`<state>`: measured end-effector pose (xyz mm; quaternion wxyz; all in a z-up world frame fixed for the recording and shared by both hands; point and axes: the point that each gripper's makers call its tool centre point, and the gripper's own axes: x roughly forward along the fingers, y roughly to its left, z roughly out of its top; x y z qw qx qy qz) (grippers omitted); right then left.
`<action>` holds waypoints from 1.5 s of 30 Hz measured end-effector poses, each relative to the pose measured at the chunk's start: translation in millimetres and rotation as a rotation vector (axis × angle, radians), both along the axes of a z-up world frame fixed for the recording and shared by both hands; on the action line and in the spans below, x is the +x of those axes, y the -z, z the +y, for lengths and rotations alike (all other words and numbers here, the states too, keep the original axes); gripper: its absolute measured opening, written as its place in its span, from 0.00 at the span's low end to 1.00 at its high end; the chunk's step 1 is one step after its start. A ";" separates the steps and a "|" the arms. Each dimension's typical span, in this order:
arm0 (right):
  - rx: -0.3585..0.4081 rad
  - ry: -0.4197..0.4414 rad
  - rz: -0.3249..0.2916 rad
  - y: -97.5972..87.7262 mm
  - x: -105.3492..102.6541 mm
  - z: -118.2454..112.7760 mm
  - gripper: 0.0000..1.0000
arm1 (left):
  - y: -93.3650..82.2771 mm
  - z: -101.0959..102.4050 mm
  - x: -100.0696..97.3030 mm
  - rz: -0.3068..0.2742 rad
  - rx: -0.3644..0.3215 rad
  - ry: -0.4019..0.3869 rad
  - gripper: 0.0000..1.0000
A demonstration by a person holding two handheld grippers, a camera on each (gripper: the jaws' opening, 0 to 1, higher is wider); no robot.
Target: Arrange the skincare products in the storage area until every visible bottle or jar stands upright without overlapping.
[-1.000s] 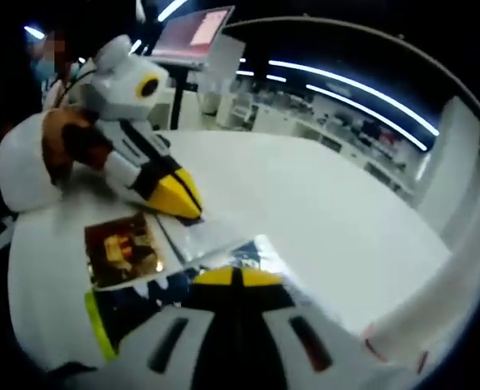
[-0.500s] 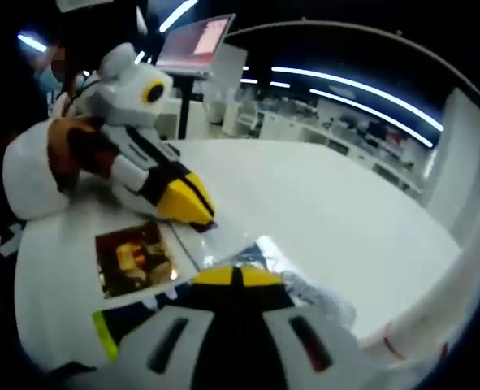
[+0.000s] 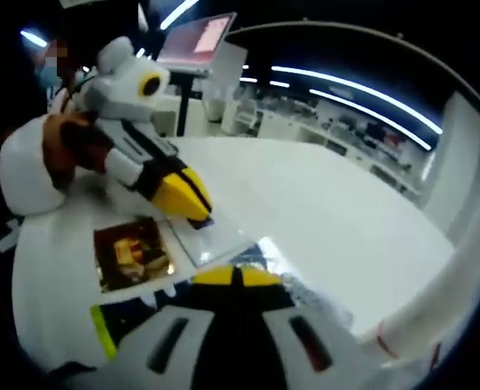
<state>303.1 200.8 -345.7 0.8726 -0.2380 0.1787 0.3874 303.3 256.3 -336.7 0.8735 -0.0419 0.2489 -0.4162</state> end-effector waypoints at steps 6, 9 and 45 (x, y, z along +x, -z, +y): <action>0.038 -0.004 -0.033 -15.2 -3.0 -2.3 0.00 | -12.1 -3.9 -4.0 0.022 -0.087 -0.025 0.07; 0.086 -0.005 -0.028 -22.6 -7.6 -1.6 0.00 | -13.1 -3.3 -7.2 0.012 -0.077 -0.034 0.07; 0.262 -0.056 -0.152 -73.1 -88.0 -60.7 0.08 | -43.9 -2.3 -76.4 -0.097 -0.123 -0.168 0.47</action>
